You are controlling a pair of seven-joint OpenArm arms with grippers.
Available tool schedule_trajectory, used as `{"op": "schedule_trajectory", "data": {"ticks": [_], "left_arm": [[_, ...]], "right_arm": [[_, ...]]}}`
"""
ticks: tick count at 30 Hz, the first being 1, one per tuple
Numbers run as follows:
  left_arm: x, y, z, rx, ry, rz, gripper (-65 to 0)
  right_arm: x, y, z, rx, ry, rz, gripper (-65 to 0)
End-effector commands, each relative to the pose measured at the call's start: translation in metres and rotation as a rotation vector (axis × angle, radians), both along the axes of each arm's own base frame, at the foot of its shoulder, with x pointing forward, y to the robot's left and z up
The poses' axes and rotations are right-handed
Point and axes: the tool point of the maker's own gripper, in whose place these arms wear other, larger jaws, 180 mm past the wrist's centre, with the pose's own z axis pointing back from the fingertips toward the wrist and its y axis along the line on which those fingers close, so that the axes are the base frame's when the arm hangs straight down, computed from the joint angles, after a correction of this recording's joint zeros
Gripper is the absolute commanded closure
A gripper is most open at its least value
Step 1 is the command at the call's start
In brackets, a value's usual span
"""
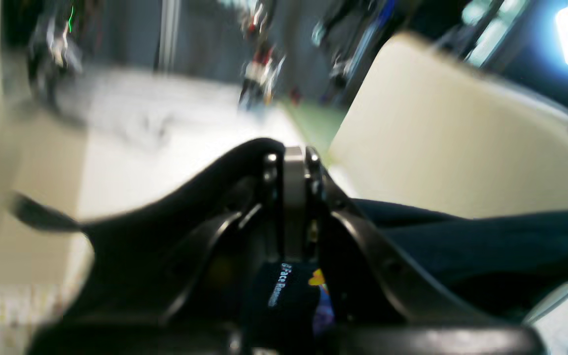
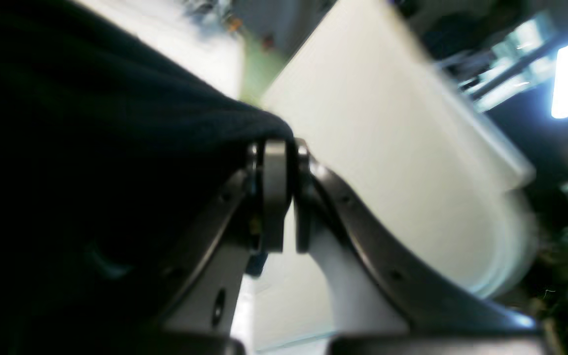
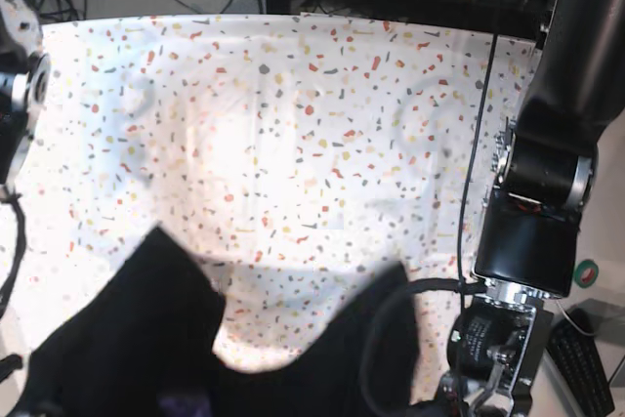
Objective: Layout the t-shirt on the table in an organized manner, then fold the t-shirt properly
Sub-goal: 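Lift the shirt with both grippers and lay it flat across the table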
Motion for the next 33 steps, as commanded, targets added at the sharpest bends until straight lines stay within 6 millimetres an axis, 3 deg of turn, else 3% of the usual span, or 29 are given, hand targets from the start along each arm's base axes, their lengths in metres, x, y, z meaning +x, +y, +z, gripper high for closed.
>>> {"op": "schedule_trajectory", "data": {"ticks": [1, 3, 6, 10, 15, 17, 20, 23, 29, 31, 33], "left_arm": [[-0.005, 0.005, 0.031, -0.016, -0.079, 0.016, 0.0], [-0.017, 0.002, 0.018, -0.012, -0.072, 0.001, 0.0], [-0.043, 0.002, -0.025, 0.001, -0.02, -0.023, 0.0], [-0.088, 0.011, -0.112, 0.031, 0.125, -0.034, 0.0], [-0.156, 0.023, -0.272, 0.067, 0.493, -0.007, 0.0], [-0.185, 0.021, -0.328, 0.108, 0.614, 0.015, 0.0], [-0.219, 0.027, -0.383, 0.202, 0.685, 0.068, 0.0], [-0.233, 0.026, -0.406, 0.272, 0.708, 0.075, 0.0], [-0.246, 0.025, -0.426, 0.234, 0.861, 0.049, -1.6], [-0.247, 0.022, -0.423, 0.222, 0.879, 0.034, -20.4], [-0.253, 0.026, -0.423, 0.225, 0.895, 0.024, -37.8]], "right_arm": [[-0.009, -0.008, 0.03, -0.035, -0.063, -0.03, 0.0], [-0.022, -0.012, 0.032, -0.043, -0.05, -0.066, 0.0], [-0.041, -0.007, -0.009, -0.056, 0.042, -0.074, 0.0], [-0.071, 0.007, -0.112, -0.027, 0.272, -0.046, 0.0], [-0.115, 0.032, -0.252, 0.099, 0.556, 0.016, 0.0], [-0.136, 0.028, -0.307, 0.168, 0.659, 0.001, 0.0], [-0.156, 0.02, -0.358, 0.298, 0.715, -0.05, 0.0], [-0.171, 0.004, -0.383, 0.383, 0.722, -0.115, 0.0], [-0.183, -0.008, -0.395, 0.41, 0.752, -0.164, 0.0], [-0.187, -0.01, -0.397, 0.408, 0.778, -0.18, 0.0], [-0.192, -0.011, -0.399, 0.408, 0.801, -0.193, -12.0]]}}
